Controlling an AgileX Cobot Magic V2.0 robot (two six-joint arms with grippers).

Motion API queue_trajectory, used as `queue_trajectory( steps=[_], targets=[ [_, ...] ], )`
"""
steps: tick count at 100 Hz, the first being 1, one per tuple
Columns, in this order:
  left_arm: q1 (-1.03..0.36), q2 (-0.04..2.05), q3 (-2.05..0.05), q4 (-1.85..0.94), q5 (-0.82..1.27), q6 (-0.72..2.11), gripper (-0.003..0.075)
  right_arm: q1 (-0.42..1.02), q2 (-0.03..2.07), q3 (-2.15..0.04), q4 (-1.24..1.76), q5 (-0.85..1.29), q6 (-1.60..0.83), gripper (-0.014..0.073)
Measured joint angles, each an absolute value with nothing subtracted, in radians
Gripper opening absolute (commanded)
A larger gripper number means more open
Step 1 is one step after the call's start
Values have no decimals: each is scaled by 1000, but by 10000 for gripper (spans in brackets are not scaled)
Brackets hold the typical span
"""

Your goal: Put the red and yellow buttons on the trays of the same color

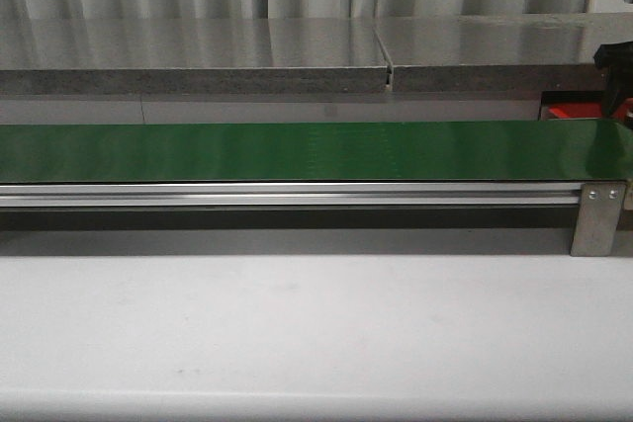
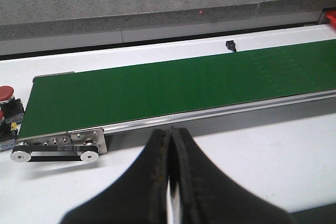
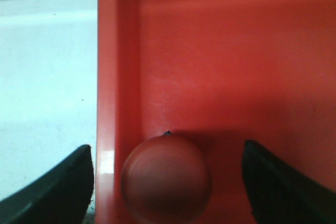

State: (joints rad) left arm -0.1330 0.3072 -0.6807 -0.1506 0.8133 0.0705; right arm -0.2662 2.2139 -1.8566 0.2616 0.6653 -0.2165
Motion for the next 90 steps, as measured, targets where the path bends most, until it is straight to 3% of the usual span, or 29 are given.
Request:
queue_trajectory(
  steps=[37, 47, 56, 74, 84, 90],
  targets=[
    [-133, 307, -681, -151, 813, 71, -20, -260, 2056, -1768, 262, 648, -216, 624],
    [-133, 307, -681, -151, 813, 71, -20, -239, 1983, -1690, 249, 621, -218, 582],
    [-133, 307, -681, -151, 813, 71, -20, -215, 1919, -1614, 232, 596, -218, 451],
    [-133, 307, -681, -151, 813, 71, -20, -154, 1768, -1470, 191, 583, -220, 55],
    [-133, 307, -681, -151, 813, 71, -20, -126, 1682, -1393, 183, 576, -220, -80],
    [-133, 307, -681, -151, 813, 71, -20, -108, 1625, -1341, 182, 565, -220, -72]
  ],
)
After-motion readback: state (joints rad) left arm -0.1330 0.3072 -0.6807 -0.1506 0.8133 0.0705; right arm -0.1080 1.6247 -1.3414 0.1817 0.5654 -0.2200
